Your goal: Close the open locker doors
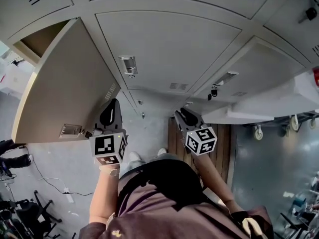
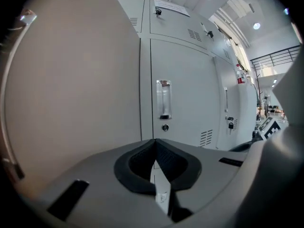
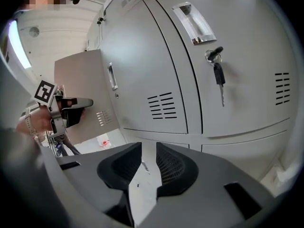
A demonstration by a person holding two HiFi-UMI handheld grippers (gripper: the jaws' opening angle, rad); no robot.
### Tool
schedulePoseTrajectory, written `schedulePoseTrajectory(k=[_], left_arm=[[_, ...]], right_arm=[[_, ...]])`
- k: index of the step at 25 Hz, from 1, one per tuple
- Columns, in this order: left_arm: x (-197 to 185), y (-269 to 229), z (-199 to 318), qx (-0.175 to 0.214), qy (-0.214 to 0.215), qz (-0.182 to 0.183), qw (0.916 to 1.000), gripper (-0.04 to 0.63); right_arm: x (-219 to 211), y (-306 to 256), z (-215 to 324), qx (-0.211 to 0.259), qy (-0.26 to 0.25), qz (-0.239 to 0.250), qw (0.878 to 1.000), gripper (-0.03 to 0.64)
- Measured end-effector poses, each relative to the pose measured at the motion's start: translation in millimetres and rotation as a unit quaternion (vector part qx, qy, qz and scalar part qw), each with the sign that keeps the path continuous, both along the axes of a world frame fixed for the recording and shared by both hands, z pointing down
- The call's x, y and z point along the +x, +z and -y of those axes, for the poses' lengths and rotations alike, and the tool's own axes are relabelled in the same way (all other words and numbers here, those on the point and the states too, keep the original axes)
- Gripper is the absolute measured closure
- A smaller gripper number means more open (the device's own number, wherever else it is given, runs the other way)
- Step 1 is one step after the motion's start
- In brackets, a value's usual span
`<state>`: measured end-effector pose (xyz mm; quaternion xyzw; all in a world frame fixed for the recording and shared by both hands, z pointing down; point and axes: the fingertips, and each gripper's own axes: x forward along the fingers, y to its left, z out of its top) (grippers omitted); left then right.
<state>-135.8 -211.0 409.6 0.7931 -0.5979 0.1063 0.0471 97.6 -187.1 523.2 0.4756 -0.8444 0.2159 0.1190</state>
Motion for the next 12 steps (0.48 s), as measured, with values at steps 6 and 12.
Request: schedulePoseTrajectory(k=[6, 12], left_arm=[[-11.5, -23.6, 19.1, 0.027, -0.011, -0.006, 0.9996, 0.578], [-21.0, -36.9, 35.5, 0.048, -0.006, -0.002, 0.9988, 0.578]], right_arm=[[-12.1, -11.8, -11.9, 0.005, 0.014, 0.003, 1.000, 0.497], [-24.5, -25.7, -22.6, 0.015, 0.023, -0.002, 1.000, 0.499]])
